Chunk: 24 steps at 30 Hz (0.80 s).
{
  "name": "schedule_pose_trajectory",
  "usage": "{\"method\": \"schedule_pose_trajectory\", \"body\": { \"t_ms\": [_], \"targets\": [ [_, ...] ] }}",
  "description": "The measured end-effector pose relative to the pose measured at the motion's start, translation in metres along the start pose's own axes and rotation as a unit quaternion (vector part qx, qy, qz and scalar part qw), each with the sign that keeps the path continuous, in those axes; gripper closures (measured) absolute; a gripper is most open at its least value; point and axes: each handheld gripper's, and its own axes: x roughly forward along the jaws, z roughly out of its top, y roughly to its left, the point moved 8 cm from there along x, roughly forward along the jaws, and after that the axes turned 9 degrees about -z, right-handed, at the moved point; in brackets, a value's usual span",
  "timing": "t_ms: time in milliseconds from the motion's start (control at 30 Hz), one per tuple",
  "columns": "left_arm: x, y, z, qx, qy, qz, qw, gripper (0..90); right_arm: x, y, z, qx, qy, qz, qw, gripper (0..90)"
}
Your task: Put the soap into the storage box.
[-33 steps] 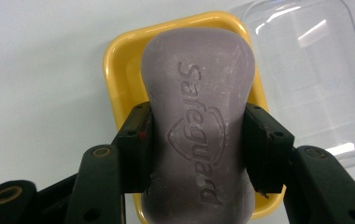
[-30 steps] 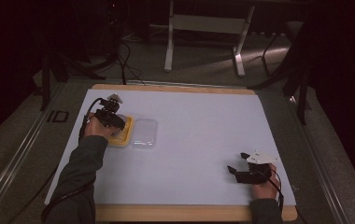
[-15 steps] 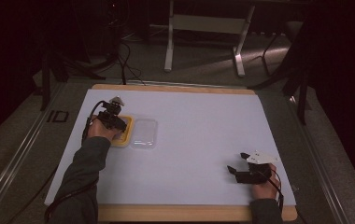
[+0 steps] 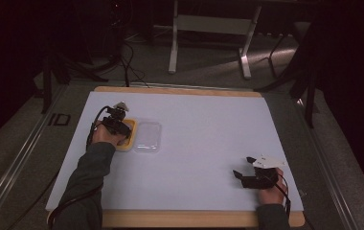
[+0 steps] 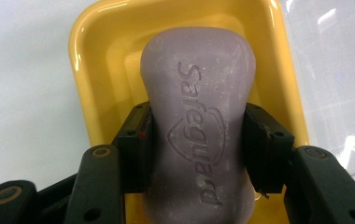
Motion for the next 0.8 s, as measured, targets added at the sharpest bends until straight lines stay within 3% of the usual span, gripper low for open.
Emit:
{"method": "schedule_pose_trajectory", "body": {
  "t_ms": [467, 800],
  "targets": [
    [0.002, 0.001, -0.003, 0.002, 0.009, -0.016, 0.9998, 44.8, 0.0, 0.0, 0.0, -0.004, 0.001, 0.0, 1.0, 20.4],
    [-0.011, 0.004, -0.002, 0.003, -0.014, -0.028, 0.9995, 41.4, 0.001, 0.0, 0.0, -0.005, 0.001, -0.001, 1.0, 20.4]
  ]
}}
